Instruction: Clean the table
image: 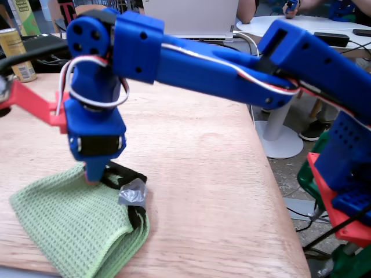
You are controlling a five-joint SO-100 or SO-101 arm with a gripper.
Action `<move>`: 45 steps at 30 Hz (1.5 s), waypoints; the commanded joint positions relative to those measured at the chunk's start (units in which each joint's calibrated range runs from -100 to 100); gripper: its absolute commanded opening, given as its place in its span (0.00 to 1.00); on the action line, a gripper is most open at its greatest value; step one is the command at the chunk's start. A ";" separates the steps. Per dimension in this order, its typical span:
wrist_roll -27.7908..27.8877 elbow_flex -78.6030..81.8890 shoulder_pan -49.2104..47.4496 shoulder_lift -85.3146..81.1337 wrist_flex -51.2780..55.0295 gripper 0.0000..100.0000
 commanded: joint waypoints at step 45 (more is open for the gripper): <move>3.91 28.72 38.14 -58.26 17.64 0.01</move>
